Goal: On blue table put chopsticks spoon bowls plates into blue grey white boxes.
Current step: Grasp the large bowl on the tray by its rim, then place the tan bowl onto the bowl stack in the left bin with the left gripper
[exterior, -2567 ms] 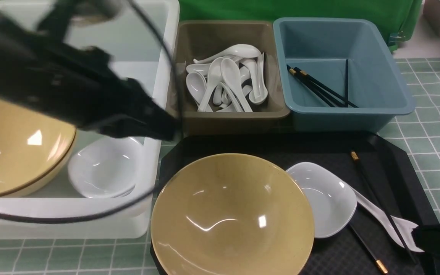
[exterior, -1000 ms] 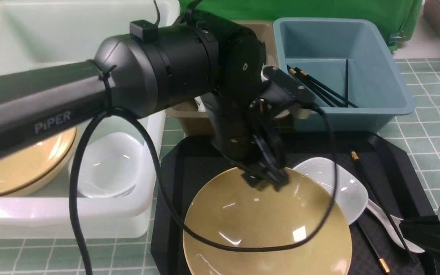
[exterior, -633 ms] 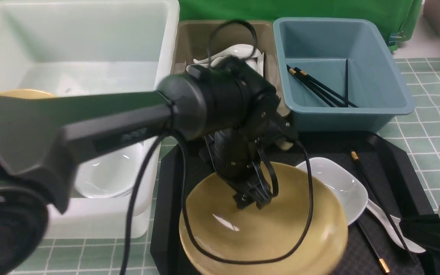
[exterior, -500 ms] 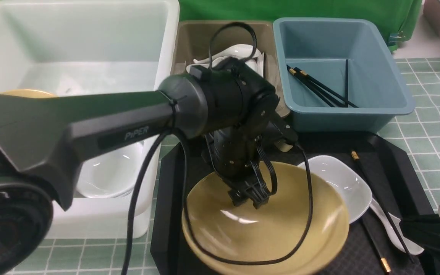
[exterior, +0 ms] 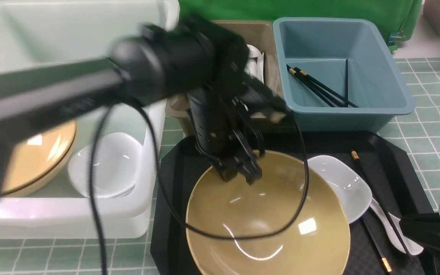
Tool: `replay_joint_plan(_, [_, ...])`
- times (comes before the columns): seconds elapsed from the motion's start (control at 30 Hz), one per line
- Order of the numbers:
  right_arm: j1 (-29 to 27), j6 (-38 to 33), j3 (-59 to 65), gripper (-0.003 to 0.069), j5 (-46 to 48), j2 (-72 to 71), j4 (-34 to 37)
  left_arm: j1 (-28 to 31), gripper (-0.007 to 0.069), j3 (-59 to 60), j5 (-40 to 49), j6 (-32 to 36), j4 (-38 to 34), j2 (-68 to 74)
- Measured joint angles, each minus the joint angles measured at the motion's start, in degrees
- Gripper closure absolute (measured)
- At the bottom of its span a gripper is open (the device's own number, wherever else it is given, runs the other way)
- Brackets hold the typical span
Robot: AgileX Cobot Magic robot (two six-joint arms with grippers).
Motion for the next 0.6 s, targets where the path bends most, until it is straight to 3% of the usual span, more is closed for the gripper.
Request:
replay_joint_plan(0.37, [0.00,0.00,0.28,0.0566,-0.42,0.00,0.00,11.83,0.0617,0.10,0.36,11.03,-20.83,-7.42])
replay_joint_plan(0.6, [0.00,0.00,0.62,0.0561,-0.73,0.00,0.00,21.91,0.0617,0.10,1.87,13.06,-23.52,-17.01])
